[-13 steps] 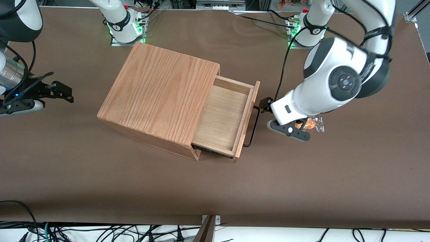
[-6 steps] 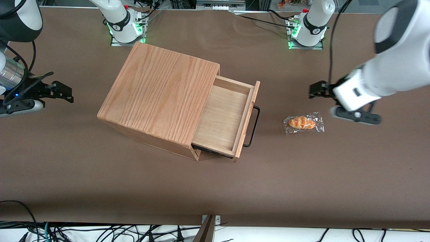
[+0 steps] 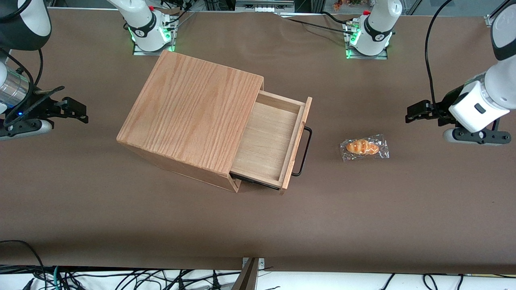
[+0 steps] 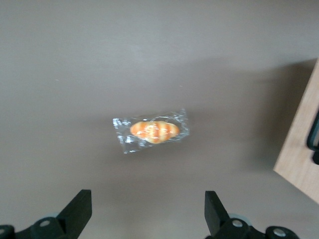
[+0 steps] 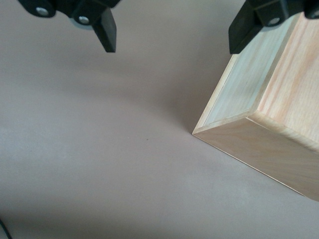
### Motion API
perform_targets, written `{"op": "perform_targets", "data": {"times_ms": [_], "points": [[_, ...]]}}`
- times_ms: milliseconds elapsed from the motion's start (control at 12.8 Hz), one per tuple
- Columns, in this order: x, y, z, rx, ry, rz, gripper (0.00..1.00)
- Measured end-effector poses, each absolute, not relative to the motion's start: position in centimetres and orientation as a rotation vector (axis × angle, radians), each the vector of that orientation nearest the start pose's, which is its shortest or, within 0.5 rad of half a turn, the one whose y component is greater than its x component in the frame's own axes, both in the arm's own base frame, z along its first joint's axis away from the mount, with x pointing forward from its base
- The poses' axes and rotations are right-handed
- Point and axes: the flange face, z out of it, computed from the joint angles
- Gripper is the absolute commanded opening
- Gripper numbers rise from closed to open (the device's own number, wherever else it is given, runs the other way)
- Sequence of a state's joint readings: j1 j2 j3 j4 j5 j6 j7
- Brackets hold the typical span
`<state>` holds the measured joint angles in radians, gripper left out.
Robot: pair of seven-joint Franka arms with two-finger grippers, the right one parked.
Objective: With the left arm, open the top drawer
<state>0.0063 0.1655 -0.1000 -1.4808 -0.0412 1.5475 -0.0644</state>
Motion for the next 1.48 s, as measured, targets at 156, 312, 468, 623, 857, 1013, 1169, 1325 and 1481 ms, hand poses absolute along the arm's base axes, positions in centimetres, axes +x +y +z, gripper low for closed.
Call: {"op": "perform_targets", "data": {"times_ms": [156, 312, 468, 623, 857, 1013, 1169, 1325, 1481], "points": [[57.8, -5.4, 57.5, -3.159, 0.046, 0.142, 1.00], [56.3, -5.4, 57.9, -3.150, 0.048, 0.140, 1.00], [55.7, -5.6, 57.9, -3.148, 0.054, 0.145, 1.00], [55.8, -5.7, 57.8, -3.149, 0.055, 0.140, 1.00], [55.8, -5.8, 57.8, -3.149, 0.057, 0.137, 1.00], [55.8, -5.8, 57.8, -3.149, 0.057, 0.137, 1.00], [55.8, -5.8, 57.8, -3.149, 0.057, 0.137, 1.00], [55.8, -5.8, 57.8, -3.149, 0.057, 0.137, 1.00], [55.8, -5.8, 57.8, -3.149, 0.057, 0.137, 1.00]]}}
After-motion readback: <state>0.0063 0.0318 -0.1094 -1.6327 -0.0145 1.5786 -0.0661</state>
